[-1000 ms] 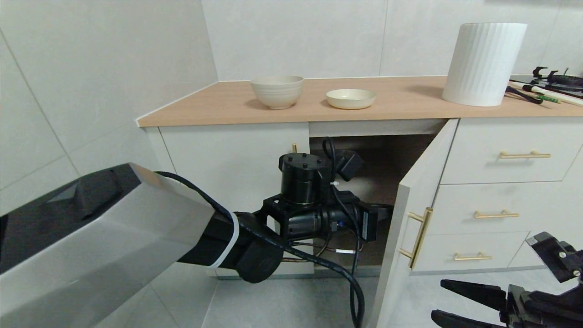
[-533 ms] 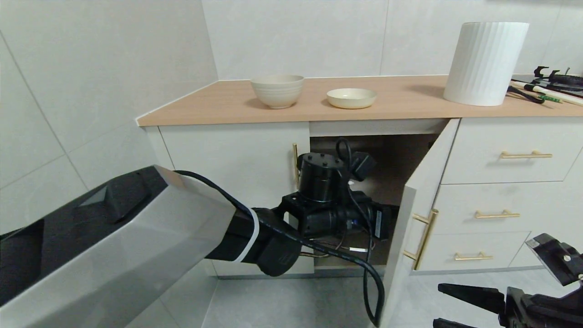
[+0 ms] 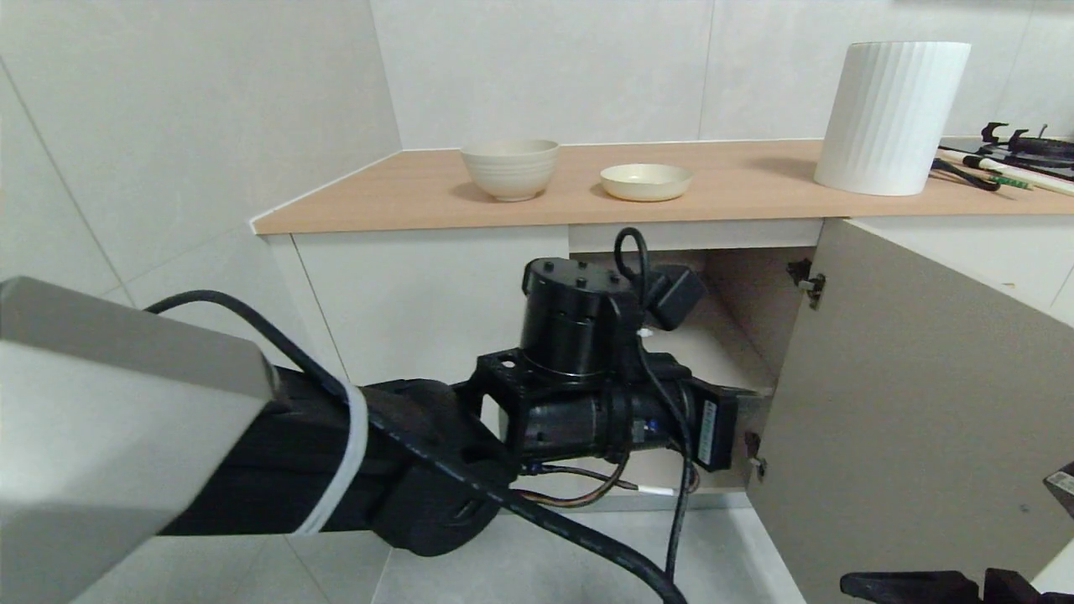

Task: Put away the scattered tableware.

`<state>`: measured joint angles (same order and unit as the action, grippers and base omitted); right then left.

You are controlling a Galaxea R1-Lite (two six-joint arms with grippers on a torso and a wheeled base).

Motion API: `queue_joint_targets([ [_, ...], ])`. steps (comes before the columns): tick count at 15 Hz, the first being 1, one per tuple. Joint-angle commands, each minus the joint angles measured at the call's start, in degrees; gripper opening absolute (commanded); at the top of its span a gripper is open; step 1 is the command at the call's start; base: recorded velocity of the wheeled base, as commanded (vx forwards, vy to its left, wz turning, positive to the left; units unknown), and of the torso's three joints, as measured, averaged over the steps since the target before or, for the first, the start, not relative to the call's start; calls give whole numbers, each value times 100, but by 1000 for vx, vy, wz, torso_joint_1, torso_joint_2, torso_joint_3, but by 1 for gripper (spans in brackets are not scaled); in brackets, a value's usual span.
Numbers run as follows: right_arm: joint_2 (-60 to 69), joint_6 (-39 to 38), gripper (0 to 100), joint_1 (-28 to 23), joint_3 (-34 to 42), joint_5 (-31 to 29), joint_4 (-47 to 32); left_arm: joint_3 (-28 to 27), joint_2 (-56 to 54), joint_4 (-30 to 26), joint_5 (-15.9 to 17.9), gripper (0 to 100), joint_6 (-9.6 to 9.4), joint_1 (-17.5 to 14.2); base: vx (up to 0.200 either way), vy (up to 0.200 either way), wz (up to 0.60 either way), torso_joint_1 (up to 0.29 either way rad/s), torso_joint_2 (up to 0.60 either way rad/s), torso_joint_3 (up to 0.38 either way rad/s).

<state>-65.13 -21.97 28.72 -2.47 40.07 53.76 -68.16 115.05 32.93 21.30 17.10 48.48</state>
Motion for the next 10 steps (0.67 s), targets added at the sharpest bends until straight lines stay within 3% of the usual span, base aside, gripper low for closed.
queue_joint_targets([
  [1, -509, 26, 100, 2, -587, -289, 3, 1041, -1231, 205, -310, 0, -40, -884, 0, 0, 0, 0, 0, 0],
  [4, -1845, 536, 100, -7, -1545, -1326, 3, 1683, -2251, -76, -416, 0, -84, -1640, 0, 0, 0, 0, 0, 0],
  [5, -2548, 984, 100, -7, -2117, -2144, 12, 1911, -2716, -410, -416, 0, -120, -1983, 0, 0, 0, 0, 0, 0],
  [6, -2812, 1089, 100, 2, -2372, -2513, 12, 1999, -2919, -559, -416, 0, -137, -2141, 0, 0, 0, 0, 0, 0],
  [7, -3172, 1168, 100, 55, -3128, -3023, -138, 2210, -3481, -928, -416, 0, -137, -2642, 0, 0, 0, 0, 0, 0],
  [9, -2961, 1177, 100, 55, -3962, -3058, -1359, 2448, -3964, -1034, -416, 0, -137, -3064, 0, 0, 0, 0, 0, 0],
  [10, -2724, 1177, 100, 55, -4718, -3058, -2484, 2465, -4149, -1051, -416, 0, -137, -3222, 0, 0, 0, 0, 0, 0],
])
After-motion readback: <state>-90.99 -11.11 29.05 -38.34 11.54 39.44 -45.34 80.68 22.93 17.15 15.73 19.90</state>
